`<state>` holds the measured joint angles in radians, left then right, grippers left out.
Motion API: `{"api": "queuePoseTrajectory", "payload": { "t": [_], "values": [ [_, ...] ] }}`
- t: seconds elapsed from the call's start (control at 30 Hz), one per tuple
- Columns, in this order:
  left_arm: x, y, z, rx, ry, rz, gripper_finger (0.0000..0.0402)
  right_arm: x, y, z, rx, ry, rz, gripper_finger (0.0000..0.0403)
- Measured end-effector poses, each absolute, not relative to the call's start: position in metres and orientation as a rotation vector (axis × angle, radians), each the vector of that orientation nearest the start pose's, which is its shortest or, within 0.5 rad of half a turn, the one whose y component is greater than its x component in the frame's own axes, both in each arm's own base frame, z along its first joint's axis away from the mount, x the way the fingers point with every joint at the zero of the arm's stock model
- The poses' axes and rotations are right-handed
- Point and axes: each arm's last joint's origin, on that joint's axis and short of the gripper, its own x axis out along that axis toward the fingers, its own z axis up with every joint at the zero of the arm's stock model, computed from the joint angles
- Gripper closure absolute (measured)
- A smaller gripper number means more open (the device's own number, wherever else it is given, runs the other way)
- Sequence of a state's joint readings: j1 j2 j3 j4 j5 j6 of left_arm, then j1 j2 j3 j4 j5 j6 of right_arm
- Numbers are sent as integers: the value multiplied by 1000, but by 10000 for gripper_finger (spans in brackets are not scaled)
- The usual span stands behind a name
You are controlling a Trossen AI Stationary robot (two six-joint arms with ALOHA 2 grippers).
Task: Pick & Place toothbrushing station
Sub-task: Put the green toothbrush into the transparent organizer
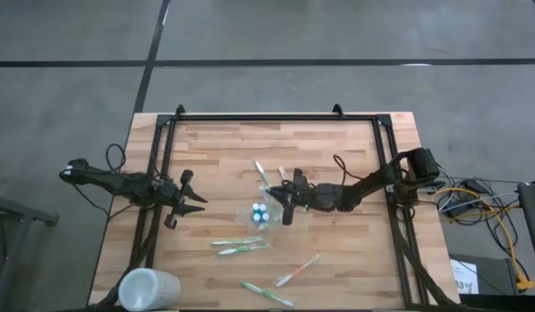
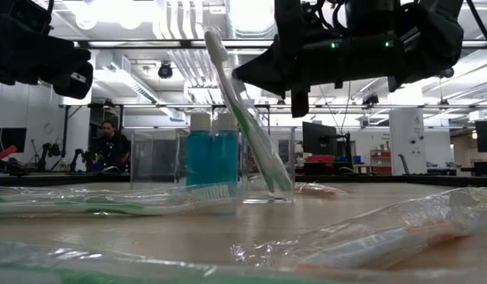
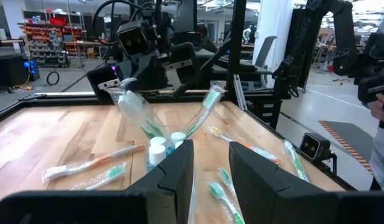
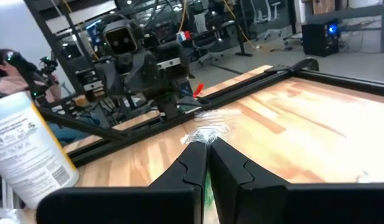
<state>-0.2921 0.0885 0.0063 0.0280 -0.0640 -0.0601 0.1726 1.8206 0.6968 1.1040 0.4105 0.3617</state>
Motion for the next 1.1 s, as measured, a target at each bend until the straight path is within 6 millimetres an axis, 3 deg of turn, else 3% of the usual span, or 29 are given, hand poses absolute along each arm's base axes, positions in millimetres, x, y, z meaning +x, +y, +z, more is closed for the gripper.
{"api": "queuePoseTrajectory", "payload": {
  "t": [0.53, 0.87, 1.1],
  "values": [
    [99, -28, 161, -50, 60, -226, 293, 336, 47, 165, 368, -52, -242, 331],
    [99, -28, 161, -50, 60, -226, 293, 329, 43, 195, 307, -110, -249, 301],
    [99, -28, 161, -50, 60, -226, 293, 328, 43, 188, 350, -20, -257, 300]
  ]
}}
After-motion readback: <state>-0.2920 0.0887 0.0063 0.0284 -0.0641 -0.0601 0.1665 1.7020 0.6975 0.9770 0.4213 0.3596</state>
